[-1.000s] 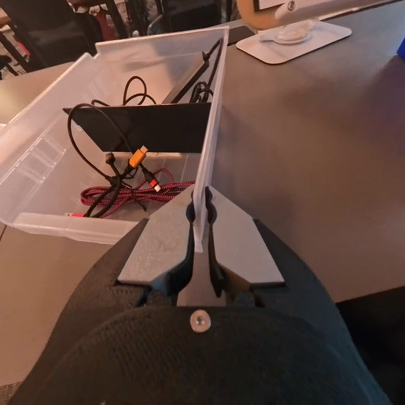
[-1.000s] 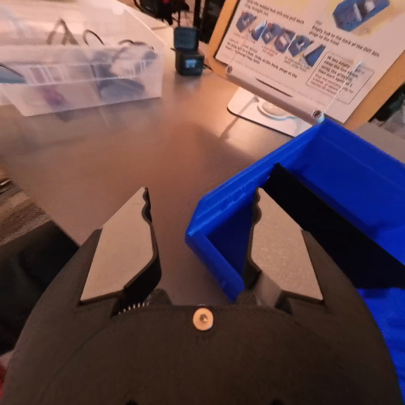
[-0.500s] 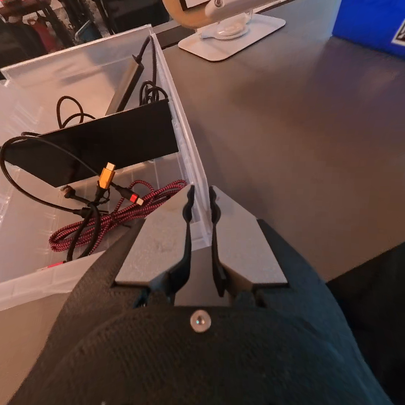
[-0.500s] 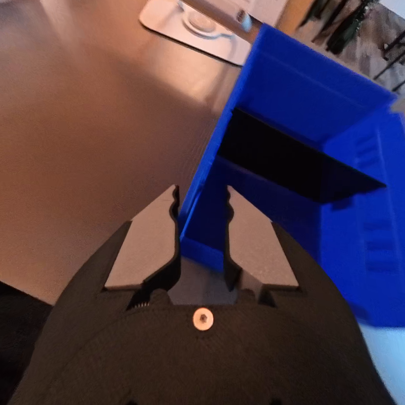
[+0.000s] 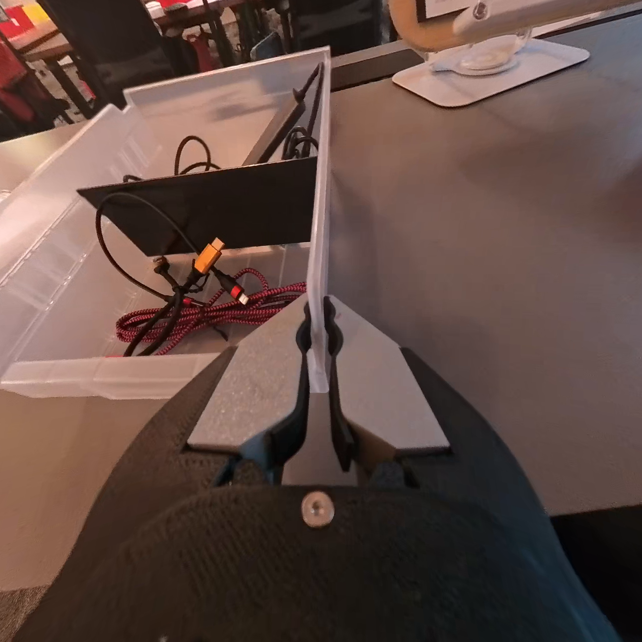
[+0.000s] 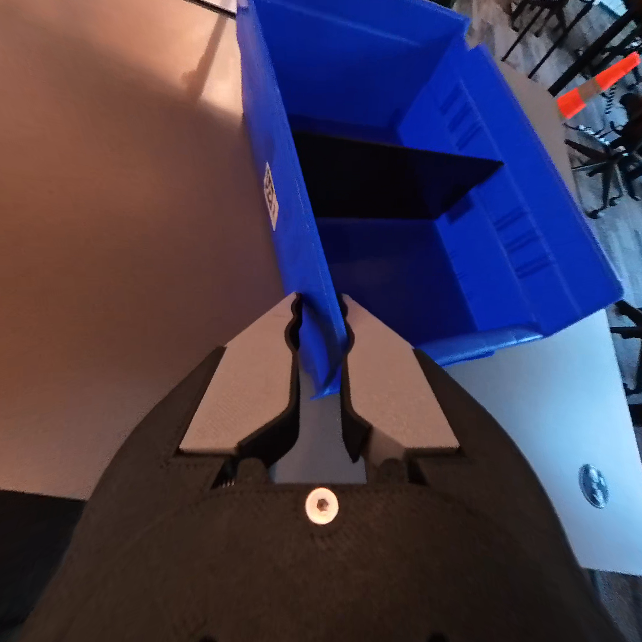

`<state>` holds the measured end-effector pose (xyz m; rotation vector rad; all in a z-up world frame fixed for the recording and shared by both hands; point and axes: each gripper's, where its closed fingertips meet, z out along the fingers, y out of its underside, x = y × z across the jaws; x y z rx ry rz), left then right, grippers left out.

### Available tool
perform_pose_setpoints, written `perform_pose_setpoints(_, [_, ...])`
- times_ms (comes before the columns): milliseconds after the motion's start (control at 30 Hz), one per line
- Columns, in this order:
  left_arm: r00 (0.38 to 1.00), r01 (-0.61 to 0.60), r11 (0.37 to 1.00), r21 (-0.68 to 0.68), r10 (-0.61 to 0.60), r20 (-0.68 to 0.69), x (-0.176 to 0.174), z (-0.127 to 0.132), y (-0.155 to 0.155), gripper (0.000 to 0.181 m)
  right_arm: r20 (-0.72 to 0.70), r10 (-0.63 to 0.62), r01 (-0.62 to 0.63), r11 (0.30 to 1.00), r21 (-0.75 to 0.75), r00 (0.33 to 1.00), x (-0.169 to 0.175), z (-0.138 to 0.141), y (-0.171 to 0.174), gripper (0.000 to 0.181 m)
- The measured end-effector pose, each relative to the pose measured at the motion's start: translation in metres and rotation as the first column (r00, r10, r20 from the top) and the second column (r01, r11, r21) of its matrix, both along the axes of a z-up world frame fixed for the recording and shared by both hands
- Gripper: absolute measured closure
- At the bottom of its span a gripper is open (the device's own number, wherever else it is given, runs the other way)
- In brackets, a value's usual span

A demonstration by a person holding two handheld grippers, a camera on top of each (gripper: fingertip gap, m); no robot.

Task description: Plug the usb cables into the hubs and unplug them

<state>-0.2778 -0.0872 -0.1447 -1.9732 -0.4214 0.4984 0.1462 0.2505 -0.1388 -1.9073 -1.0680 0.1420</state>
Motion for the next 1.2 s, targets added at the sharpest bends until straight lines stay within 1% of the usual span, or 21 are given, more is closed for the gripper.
perform_pose_setpoints(100, [0.998, 0.023, 1.0, 0.004, -0.024, 0.056, 0.003, 0.0, 0.004, 0.18, 0.041, -0.006, 0.005, 1.0, 0.016, 0.999, 0.004, 0.003, 0.0, 0.161])
perform_pose_setpoints(133, [0.995, 0.053, 0.999, 0.012, -0.054, 0.086, 0.008, 0.0, 0.005, 0.172, 0.039, 0.001, -0.002, 1.0, 0.026, 0.999, 0.005, 0.011, -0.004, 0.154])
perform_pose_setpoints(167, [0.989, 0.09, 0.996, 0.025, -0.092, 0.118, 0.014, 0.002, 0.006, 0.161, 0.017, 0.024, -0.024, 0.999, 0.04, 1.0, 0.003, 0.023, -0.01, 0.151])
perform_pose_setpoints(233, [0.979, 0.144, 0.989, 0.03, -0.146, 0.144, 0.024, 0.013, 0.003, 0.148, -0.074, 0.115, -0.109, 0.991, 0.08, 0.991, -0.008, 0.055, -0.032, 0.148])
perform_pose_setpoints(267, [0.974, 0.172, 0.985, 0.015, -0.172, 0.15, 0.028, 0.021, 0.0, 0.143, -0.133, 0.185, -0.174, 0.981, 0.09, 0.974, -0.018, 0.071, -0.047, 0.147])
perform_pose_setpoints(300, [0.972, 0.188, 0.982, 0.002, -0.187, 0.141, 0.028, 0.032, -0.004, 0.135, -0.193, 0.269, -0.255, 0.962, 0.093, 0.944, -0.029, 0.084, -0.066, 0.147])
perform_pose_setpoints(333, [0.975, 0.195, 0.981, 0.0, -0.194, 0.108, 0.025, 0.048, -0.008, 0.134, -0.243, 0.355, -0.344, 0.935, 0.088, 0.903, -0.041, 0.093, -0.085, 0.147])
perform_pose_setpoints(400, [0.978, 0.202, 0.979, 0.029, -0.203, 0.045, 0.013, 0.085, -0.011, 0.138, -0.293, 0.491, -0.503, 0.863, 0.036, 0.82, -0.064, 0.094, -0.118, 0.145])
perform_pose_setpoints(467, [0.98, 0.2, 0.978, 0.056, -0.201, 0.006, -0.008, 0.117, -0.004, 0.14, -0.3, 0.576, -0.614, 0.788, -0.045, 0.76, -0.089, 0.08, -0.139, 0.141])
perform_pose_setpoints(500, [0.981, 0.194, 0.98, 0.053, -0.194, -0.002, -0.021, 0.126, 0.004, 0.135, -0.298, 0.601, -0.646, 0.759, -0.079, 0.742, -0.104, 0.071, -0.145, 0.141])
perform_pose_setpoints(533, [0.982, 0.187, 0.982, 0.03, -0.187, 0.008, -0.034, 0.128, 0.015, 0.126, -0.288, 0.619, -0.666, 0.739, -0.101, 0.731, -0.119, 0.062, -0.147, 0.14])
perform_pose_setpoints(600, [0.982, 0.186, 0.978, -0.095, -0.181, 0.055, -0.06, 0.114, 0.04, 0.113, -0.246, 0.665, -0.701, 0.706, -0.101, 0.705, -0.153, 0.047, -0.147, 0.142])
perform_pose_setpoints(700, [0.984, 0.174, 0.945, -0.276, -0.18, 0.002, -0.102, 0.09, 0.081, 0.115, -0.226, 0.708, -0.736, 0.673, -0.072, 0.669, -0.209, 0.034, -0.137, 0.143])
perform_pose_setpoints(800, [0.975, 0.208, 0.872, -0.444, -0.221, 0.024, -0.13, 0.048, 0.113, 0.115, -0.28, 0.724, -0.768, 0.634, -0.09, 0.631, -0.253, 0.028, -0.128, 0.145])
perform_pose_setpoints(900, [0.959, 0.256, 0.788, -0.559, -0.28, 0.044, -0.144, 0.011, 0.136, 0.119, -0.304, 0.731, -0.779, 0.624, -0.065, 0.611, -0.284, 0.023, -0.11, 0.146])
perform_pose_setpoints(967, [0.954, 0.243, 0.742, -0.625, -0.301, 0.015, -0.155, -0.007, 0.147, 0.12, -0.303, 0.742, -0.786, 0.617, -0.039, 0.598, -0.298, 0.017, -0.099, 0.149])
perform_pose_setpoints(1033, [0.948, 0.228, 0.718, -0.657, -0.318, -0.019, -0.163, -0.02, 0.16, 0.126, -0.318, 0.744, -0.793, 0.607, -0.045, 0.588, -0.306, 0.005, -0.092, 0.153])
perform_pose_setpoints(1067, [0.953, 0.175, 0.709, -0.683, -0.295, -0.063, -0.171, -0.021, 0.162, 0.142, -0.334, 0.731, -0.79, 0.609, -0.075, 0.595, -0.307, -0.004, -0.09, 0.156])
perform_pose_setpoints(1133, [0.948, 0.126, 0.714, -0.688, -0.291, -0.129, -0.177, -0.02, 0.169, 0.155, -0.354, 0.72, -0.798, 0.576, -0.176, 0.597, -0.303, -0.02, -0.094, 0.156])
perform_pose_setpoints(1167, [0.937, 0.109, 0.724, -0.681, -0.304, -0.174, -0.178, -0.016, 0.172, 0.16, -0.355, 0.727, -0.808, 0.555, -0.2, 0.587, -0.3, -0.022, -0.096, 0.156])
perform_pose_setpoints(1200, [0.93, 0.101, 0.736, -0.669, -0.308, -0.2, -0.177, -0.011, 0.173, 0.162, -0.359, 0.723, -0.805, 0.56, -0.195, 0.59, -0.298, -0.021, -0.094, 0.157])
